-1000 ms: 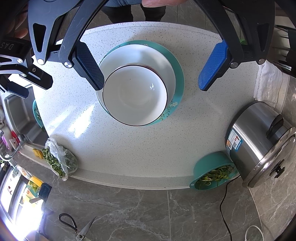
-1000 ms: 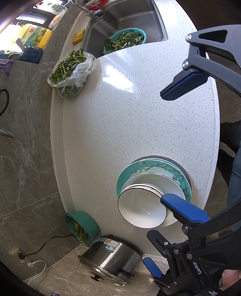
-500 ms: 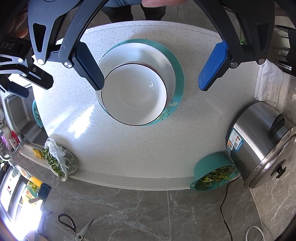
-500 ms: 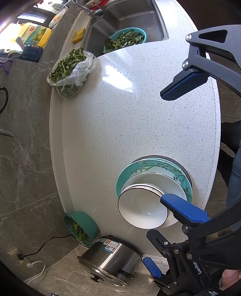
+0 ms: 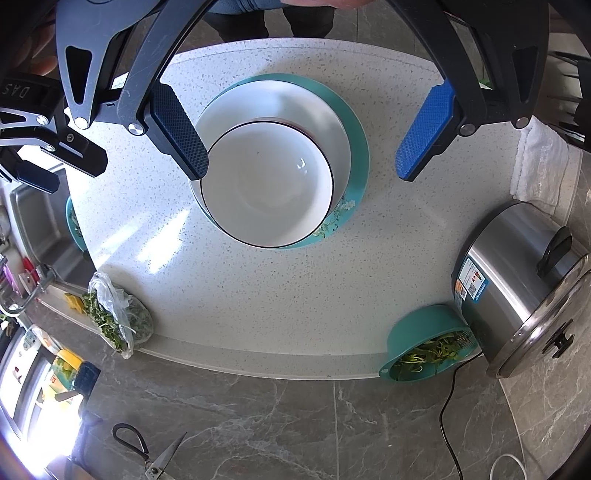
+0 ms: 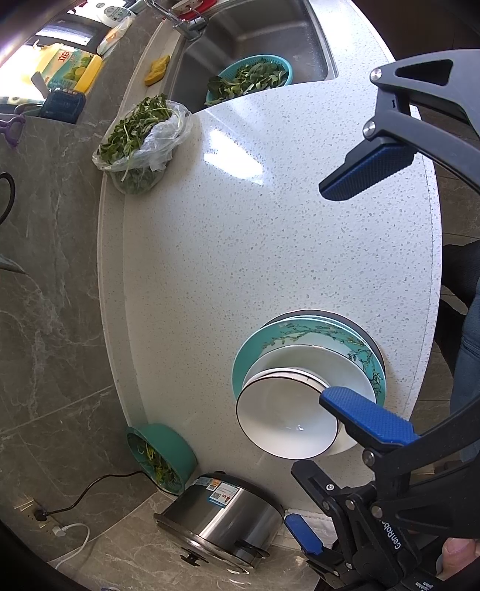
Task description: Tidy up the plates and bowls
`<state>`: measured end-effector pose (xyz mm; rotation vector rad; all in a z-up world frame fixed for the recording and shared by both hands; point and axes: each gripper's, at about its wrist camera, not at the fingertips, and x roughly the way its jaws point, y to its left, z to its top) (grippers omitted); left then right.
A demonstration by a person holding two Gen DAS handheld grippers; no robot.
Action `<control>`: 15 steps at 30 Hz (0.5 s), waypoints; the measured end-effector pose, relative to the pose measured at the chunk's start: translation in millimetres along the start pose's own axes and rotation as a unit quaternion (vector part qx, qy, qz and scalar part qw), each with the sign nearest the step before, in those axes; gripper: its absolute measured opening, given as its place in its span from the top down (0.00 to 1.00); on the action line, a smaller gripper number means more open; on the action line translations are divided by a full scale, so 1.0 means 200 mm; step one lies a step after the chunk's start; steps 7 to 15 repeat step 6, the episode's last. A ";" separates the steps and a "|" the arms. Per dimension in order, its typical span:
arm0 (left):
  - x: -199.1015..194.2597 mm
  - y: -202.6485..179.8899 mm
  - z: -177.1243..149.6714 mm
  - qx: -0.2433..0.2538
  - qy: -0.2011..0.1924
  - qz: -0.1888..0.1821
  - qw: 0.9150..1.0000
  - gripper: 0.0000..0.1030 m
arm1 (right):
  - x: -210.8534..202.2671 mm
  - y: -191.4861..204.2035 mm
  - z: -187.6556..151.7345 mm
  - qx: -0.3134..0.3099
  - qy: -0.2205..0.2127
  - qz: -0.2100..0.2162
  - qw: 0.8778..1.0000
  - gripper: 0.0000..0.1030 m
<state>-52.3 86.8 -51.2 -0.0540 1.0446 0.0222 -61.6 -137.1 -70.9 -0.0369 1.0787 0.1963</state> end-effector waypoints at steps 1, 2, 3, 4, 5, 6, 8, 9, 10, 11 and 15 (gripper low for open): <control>0.00 0.00 0.00 0.000 -0.001 0.000 1.000 0.00 | 0.01 0.00 0.00 -0.001 0.001 0.000 1.000 0.00; 0.00 0.00 0.00 -0.001 -0.003 -0.001 1.000 0.00 | 0.01 0.00 -0.01 -0.001 0.001 0.001 1.000 0.00; 0.00 0.00 0.00 0.000 -0.005 -0.001 1.000 0.00 | 0.01 -0.01 0.02 -0.003 0.003 0.002 1.000 0.00; 0.00 0.00 0.00 -0.001 -0.005 -0.001 1.000 0.00 | 0.02 -0.01 0.03 -0.004 0.004 0.003 1.000 0.00; 0.00 0.00 0.00 -0.001 -0.005 -0.002 1.000 0.00 | 0.02 -0.01 0.02 -0.004 0.004 0.003 1.000 0.00; 0.00 0.00 0.01 -0.001 -0.005 -0.002 1.000 0.00 | 0.02 -0.01 0.03 -0.005 0.005 0.004 1.000 0.00; 0.00 0.00 0.01 -0.001 -0.005 -0.002 1.000 0.00 | 0.02 -0.01 0.03 -0.005 0.005 0.004 1.000 0.00; 0.00 0.00 0.01 -0.001 -0.005 -0.002 1.000 0.00 | 0.02 -0.01 0.03 -0.005 0.005 0.004 1.000 0.00; 0.00 0.00 0.01 -0.001 -0.005 -0.002 1.000 0.00 | 0.02 -0.01 0.03 -0.005 0.005 0.004 1.000 0.00; 0.00 0.00 0.01 -0.001 -0.005 -0.002 1.000 0.00 | 0.02 -0.01 0.03 -0.005 0.005 0.004 1.000 0.00; 0.00 0.00 0.01 -0.001 -0.005 -0.002 1.000 0.00 | 0.02 -0.01 0.03 -0.005 0.005 0.004 1.000 0.00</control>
